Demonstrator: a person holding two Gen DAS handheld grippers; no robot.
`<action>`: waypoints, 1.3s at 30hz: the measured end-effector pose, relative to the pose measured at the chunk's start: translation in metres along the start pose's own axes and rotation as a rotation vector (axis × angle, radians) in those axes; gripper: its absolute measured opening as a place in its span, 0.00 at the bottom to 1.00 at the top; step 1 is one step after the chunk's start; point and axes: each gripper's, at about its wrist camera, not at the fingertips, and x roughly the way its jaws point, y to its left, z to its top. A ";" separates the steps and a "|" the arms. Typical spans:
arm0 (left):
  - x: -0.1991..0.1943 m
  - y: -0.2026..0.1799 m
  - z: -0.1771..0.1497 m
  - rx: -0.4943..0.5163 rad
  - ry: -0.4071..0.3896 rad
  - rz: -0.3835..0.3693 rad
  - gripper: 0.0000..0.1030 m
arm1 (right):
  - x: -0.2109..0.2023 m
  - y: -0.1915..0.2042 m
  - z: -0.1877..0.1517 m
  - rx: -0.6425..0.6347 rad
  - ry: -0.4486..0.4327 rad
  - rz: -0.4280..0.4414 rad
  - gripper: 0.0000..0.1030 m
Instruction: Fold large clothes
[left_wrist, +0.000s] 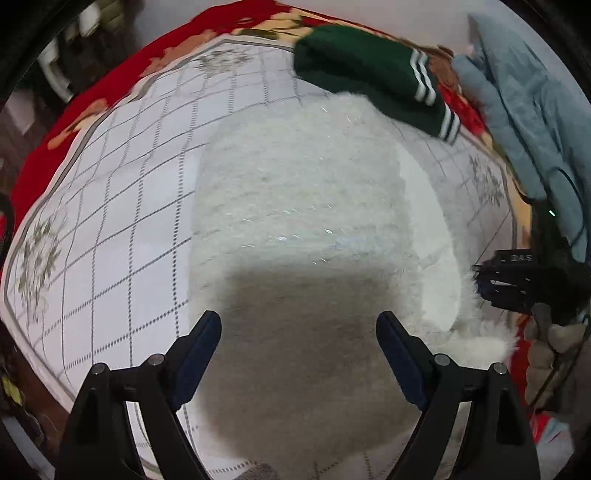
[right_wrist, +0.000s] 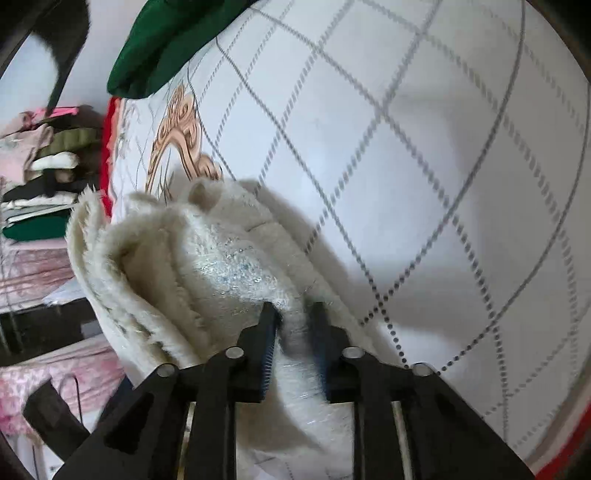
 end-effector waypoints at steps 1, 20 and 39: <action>-0.008 0.004 0.002 -0.031 -0.011 0.001 0.83 | -0.012 0.004 -0.004 0.003 -0.025 0.020 0.24; 0.021 0.025 -0.001 -0.018 -0.003 0.152 0.85 | -0.005 0.071 -0.121 0.027 0.062 0.230 0.15; 0.006 0.031 -0.017 -0.057 0.014 0.083 0.85 | -0.034 0.132 -0.110 -0.142 0.043 0.095 0.42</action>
